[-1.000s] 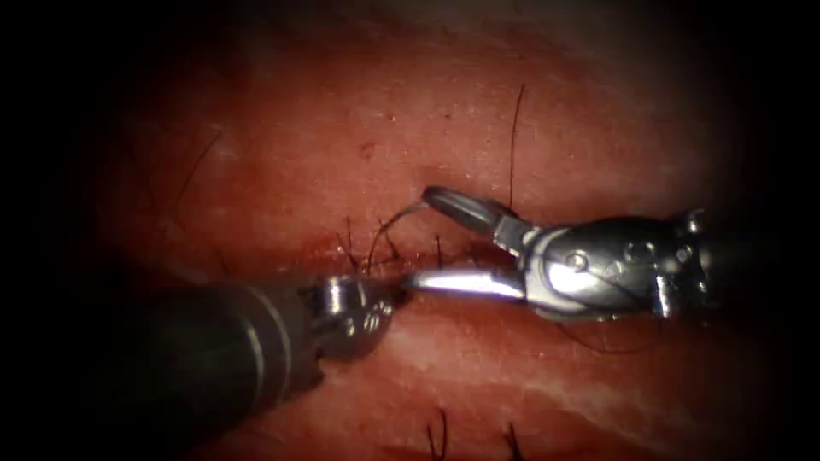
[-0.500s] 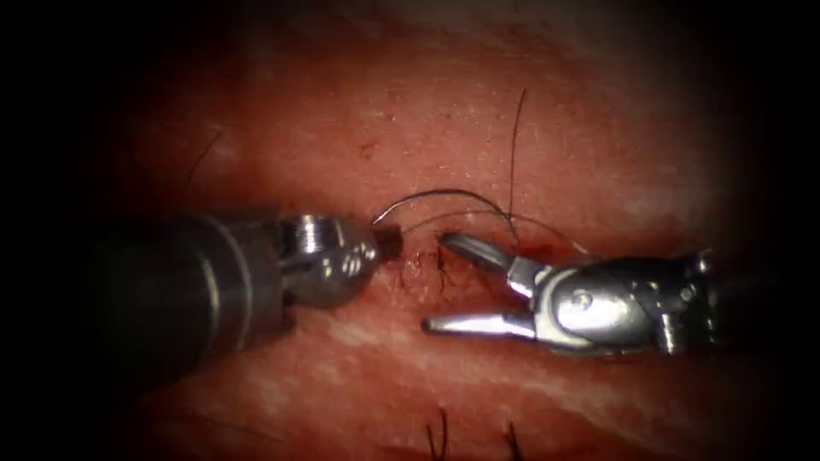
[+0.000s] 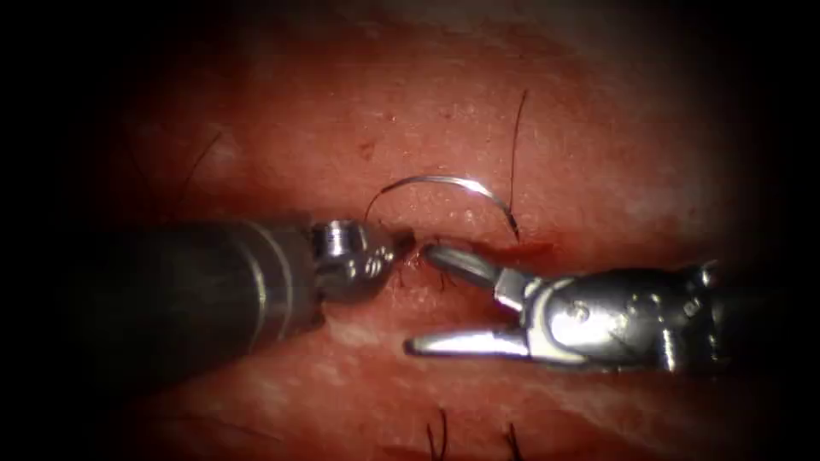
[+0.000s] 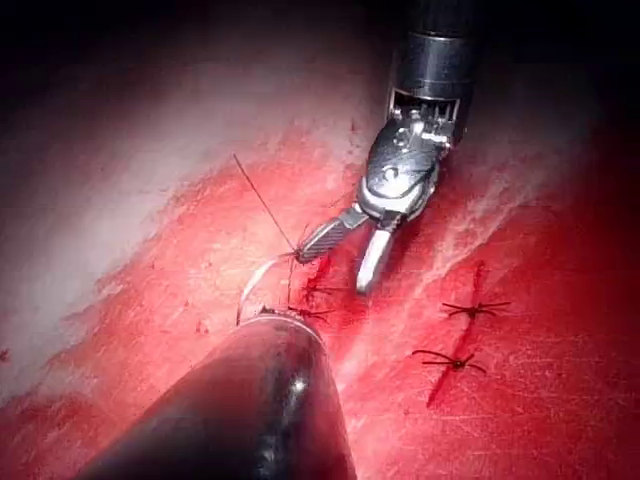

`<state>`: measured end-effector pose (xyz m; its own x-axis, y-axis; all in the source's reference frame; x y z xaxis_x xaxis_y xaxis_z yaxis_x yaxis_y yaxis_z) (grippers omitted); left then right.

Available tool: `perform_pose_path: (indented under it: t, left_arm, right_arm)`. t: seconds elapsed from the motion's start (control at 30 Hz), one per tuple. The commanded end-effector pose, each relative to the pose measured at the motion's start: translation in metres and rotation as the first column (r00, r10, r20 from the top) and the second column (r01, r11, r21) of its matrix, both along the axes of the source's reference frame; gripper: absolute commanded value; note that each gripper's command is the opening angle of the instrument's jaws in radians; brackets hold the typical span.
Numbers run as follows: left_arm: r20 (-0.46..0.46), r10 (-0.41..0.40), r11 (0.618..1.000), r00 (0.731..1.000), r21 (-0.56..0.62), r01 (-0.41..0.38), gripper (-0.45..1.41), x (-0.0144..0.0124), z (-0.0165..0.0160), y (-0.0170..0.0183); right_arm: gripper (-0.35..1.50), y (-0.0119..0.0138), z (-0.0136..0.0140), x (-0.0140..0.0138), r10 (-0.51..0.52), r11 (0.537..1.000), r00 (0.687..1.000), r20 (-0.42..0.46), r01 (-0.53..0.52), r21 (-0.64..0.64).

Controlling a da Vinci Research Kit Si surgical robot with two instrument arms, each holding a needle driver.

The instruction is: Wound Closure

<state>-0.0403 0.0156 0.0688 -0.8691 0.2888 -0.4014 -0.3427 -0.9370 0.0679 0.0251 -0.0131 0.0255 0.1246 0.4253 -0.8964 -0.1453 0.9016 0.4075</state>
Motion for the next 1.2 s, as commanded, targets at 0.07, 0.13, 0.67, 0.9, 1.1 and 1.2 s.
perform_pose_path:
  t: [0.07,0.13,0.67,0.9,1.1,1.2]
  left_arm:
    - [0.004,0.003,1.0,1.0,0.004,-0.003,-0.45,-0.0005,0.0002,-0.0008]
    - [0.001,0.007,1.0,1.0,0.002,-0.007,-0.45,-0.0005,-0.0002,-0.0011]
    - [-0.019,0.042,0.999,0.999,-0.008,-0.042,-0.45,-0.0025,-0.0061,-0.0043]
    - [-0.023,0.042,0.999,0.999,-0.006,-0.042,-0.45,-0.0026,-0.0072,-0.0046]
    - [-0.001,0.063,0.997,0.998,-0.032,-0.063,-0.45,-0.0018,-0.0103,-0.0033]
    - [-0.024,0.053,0.995,0.998,-0.086,-0.055,-0.45,-0.001,-0.0127,-0.0016]
  right_arm:
    - [0.76,0.0005,0.0001,-0.0003,0.039,0.999,0.999,-0.019,-0.04,-0.012]
    - [0.74,0.0014,-0.0002,-0.0006,0.053,0.998,0.998,-0.026,-0.054,-0.018]
    - [0.73,0.0035,0.0036,-0.0024,0.115,0.992,0.981,0.157,-0.107,-0.061]
    - [0.74,0.0028,0.0047,-0.0022,0.077,0.996,0.974,0.215,-0.066,-0.056]
    - [0.81,0.001,0.0065,-0.0018,-0.025,0.998,0.96,0.28,0.038,-0.041]
    - [0.81,-0.0003,0.007,-0.0017,-0.081,0.995,0.953,0.292,0.094,-0.031]
